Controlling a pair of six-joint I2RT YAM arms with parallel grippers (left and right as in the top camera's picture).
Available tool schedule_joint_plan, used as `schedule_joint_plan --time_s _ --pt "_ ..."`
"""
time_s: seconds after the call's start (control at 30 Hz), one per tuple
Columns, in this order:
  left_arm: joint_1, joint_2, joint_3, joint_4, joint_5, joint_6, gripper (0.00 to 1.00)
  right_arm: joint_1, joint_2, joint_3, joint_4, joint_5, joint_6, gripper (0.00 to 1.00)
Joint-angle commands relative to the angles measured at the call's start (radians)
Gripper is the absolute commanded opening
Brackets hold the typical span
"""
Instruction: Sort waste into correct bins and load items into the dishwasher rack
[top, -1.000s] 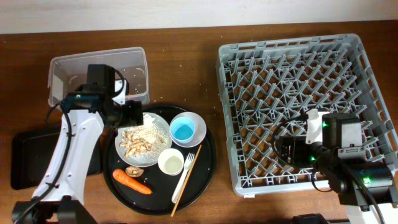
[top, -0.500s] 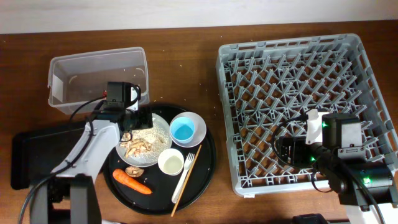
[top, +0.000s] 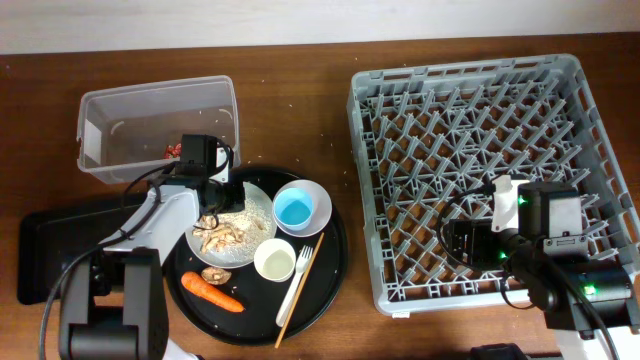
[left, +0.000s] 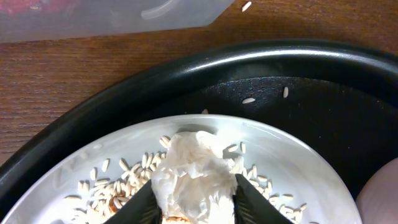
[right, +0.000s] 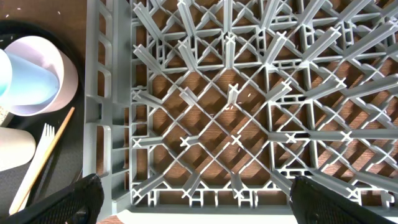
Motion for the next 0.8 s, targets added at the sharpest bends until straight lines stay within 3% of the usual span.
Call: schedule_joint_plan --time_s 0.0,0.3,0.37,0.47,0.63,0.7,0.73,0.77 --pt "-0.002 -0.014 0.008 -0.014 0.024 -0.002 0.34 -0.007 0.001 0.019 0.002 -0.005 0.007 0.98" --pt "-0.002 -0.34 0.017 -0.088 0.023 -0.002 0.34 -0.007 0.001 0.019 0.002 -0.005 0.008 0.98" --pt "0.002 -0.398 0.018 -0.071 -0.041 -0.002 0.35 -0.007 0.001 0.019 0.002 -0.005 0.007 0.98" --pt "0.015 -0.428 0.018 0.065 -0.171 -0.002 0.36 -0.007 0.001 0.019 0.002 -0.005 0.008 0.98" --pt "0.053 -0.278 0.018 0.303 -0.179 -0.002 0.36 -0.007 0.001 0.019 -0.006 -0.005 0.008 0.98" --pt "0.07 -0.206 0.018 0.359 -0.178 -0.002 0.7 -0.007 0.001 0.019 -0.018 -0.005 0.007 0.98" --pt "0.07 -0.194 0.018 0.375 -0.175 -0.002 0.78 -0.007 0.001 0.019 -0.02 -0.005 0.007 0.98" --pt "0.07 -0.194 0.019 0.385 -0.171 -0.001 0.8 -0.007 0.001 0.019 -0.02 -0.005 0.007 0.98"
